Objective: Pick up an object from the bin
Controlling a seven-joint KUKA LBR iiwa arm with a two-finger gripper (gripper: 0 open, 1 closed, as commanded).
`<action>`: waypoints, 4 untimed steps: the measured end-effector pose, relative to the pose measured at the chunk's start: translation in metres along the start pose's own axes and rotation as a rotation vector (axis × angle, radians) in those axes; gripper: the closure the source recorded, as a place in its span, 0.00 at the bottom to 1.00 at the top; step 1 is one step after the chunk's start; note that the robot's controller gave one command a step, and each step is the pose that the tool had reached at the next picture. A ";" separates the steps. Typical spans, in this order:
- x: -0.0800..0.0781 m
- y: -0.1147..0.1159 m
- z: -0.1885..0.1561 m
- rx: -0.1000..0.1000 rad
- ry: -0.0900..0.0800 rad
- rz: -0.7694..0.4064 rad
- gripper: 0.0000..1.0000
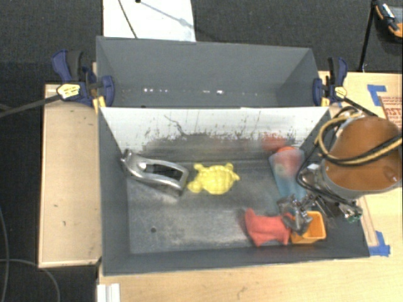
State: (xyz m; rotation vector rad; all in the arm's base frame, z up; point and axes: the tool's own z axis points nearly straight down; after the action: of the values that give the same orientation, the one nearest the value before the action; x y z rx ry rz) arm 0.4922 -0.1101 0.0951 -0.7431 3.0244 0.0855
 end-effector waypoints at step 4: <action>0.000 0.000 0.000 0.000 0.000 0.000 1.00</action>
Offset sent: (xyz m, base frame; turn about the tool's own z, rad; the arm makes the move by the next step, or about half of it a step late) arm -0.0001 0.0000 0.0245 -0.0009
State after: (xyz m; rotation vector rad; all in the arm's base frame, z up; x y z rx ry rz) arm 0.4922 -0.1102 0.0952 -0.7436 3.0242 0.0851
